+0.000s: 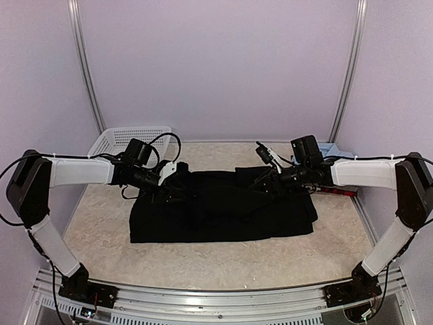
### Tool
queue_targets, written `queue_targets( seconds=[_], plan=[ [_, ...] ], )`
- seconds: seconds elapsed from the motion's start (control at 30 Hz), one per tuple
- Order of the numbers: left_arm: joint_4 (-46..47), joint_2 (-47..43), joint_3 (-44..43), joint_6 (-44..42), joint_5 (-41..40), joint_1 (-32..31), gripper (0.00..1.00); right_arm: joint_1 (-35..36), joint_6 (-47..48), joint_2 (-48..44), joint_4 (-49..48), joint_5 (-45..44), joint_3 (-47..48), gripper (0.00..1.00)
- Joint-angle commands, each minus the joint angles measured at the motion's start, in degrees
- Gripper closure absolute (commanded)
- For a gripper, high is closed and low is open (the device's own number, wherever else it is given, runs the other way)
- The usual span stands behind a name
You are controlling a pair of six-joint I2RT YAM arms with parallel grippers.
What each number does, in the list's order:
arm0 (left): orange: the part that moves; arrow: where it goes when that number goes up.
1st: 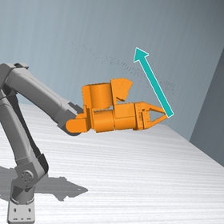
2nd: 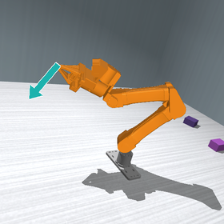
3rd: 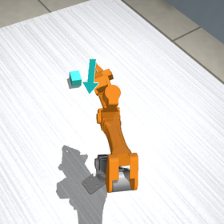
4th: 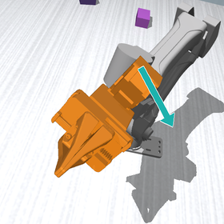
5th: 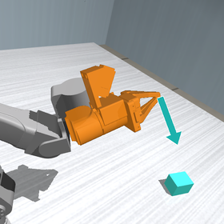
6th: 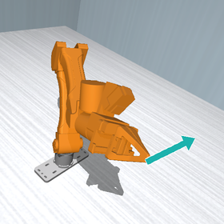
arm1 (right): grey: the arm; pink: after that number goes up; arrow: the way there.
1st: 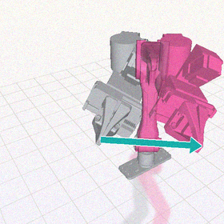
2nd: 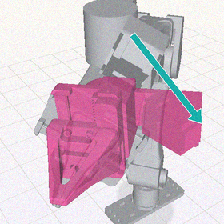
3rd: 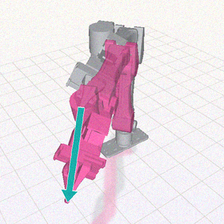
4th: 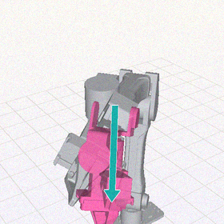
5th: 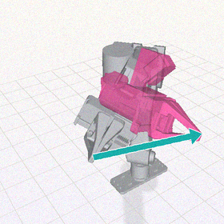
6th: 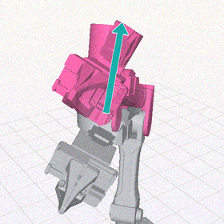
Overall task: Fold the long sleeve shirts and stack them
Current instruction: Fold the sleeve of the 1/3-folded shirt, then adjust the sleeve of the 1/3-folded shirt.
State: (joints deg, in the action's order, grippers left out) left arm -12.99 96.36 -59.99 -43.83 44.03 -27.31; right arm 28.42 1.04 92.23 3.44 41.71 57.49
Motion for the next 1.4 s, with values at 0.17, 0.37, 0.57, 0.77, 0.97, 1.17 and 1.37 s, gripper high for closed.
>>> queue_targets(
  seconds=[0.17,0.37,0.57,0.77,0.97,1.17,1.37],
  plan=[
    [18.49,-11.95,13.45,11.89,-8.03,2.82,0.02,6.74,-4.09,3.02,-1.83,-7.55,-0.70,0.32],
    [37.61,-22.21,22.51,34.95,-22.06,2.83,0.01,11.86,-8.30,9.90,-4.72,-11.05,2.92,0.36],
    [33.59,-30.79,25.77,58.87,-36.32,-0.24,0.01,18.17,-11.35,17.22,-5.37,-17.34,8.72,0.38],
    [25.42,-36.02,29.44,70.91,-36.00,-0.29,0.01,22.24,-15.43,19.28,-7.06,-24.75,11.75,0.42],
    [22.66,-44.21,33.53,74.81,-38.71,-0.18,0.01,27.22,-15.63,26.75,0.93,-36.03,23.68,0.45],
    [16.53,-50.07,33.69,78.94,-46.63,0.64,0.01,30.26,-14.91,31.77,-1.65,-31.40,31.32,0.47],
    [15.86,-52.12,35.03,79.53,-44.52,1.82,0.01,30.57,-16.65,31.40,-12.41,-12.19,29.51,0.47]
  ],
)
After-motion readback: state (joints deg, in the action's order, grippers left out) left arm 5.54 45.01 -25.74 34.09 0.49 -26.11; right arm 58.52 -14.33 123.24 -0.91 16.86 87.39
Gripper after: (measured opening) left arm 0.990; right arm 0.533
